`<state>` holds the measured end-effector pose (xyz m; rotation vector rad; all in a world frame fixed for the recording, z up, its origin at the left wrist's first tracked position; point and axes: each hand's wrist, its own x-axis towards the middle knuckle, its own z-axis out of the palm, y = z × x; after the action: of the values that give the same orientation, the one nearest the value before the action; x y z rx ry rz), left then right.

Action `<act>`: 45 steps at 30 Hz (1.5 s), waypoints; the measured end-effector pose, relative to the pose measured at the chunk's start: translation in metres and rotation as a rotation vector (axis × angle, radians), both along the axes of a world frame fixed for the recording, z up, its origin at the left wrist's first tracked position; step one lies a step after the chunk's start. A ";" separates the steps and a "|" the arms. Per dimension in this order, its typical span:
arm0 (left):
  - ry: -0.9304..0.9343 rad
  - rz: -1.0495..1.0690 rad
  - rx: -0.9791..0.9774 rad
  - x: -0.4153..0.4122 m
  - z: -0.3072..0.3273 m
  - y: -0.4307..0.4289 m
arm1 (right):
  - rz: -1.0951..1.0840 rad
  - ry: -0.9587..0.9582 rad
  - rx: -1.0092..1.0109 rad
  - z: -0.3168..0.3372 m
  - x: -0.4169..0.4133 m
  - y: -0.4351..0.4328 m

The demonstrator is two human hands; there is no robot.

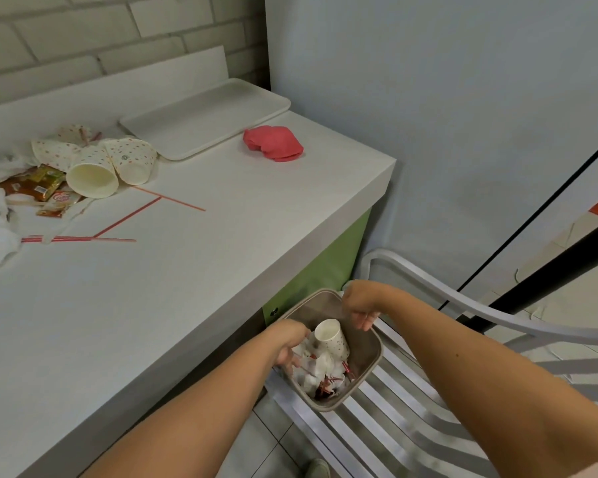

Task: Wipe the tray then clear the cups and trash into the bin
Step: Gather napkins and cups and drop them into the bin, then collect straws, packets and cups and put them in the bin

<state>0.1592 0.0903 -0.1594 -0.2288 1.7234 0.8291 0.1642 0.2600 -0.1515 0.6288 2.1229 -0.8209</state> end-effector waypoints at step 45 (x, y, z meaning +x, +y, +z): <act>1.149 0.728 -0.433 -0.062 0.133 -0.502 | 1.208 0.674 0.009 0.132 -0.140 -0.499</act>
<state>0.0973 -0.4121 -0.0265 -0.8226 2.9868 1.2131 0.0241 -0.2386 -0.0195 -1.0323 2.4912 -0.3026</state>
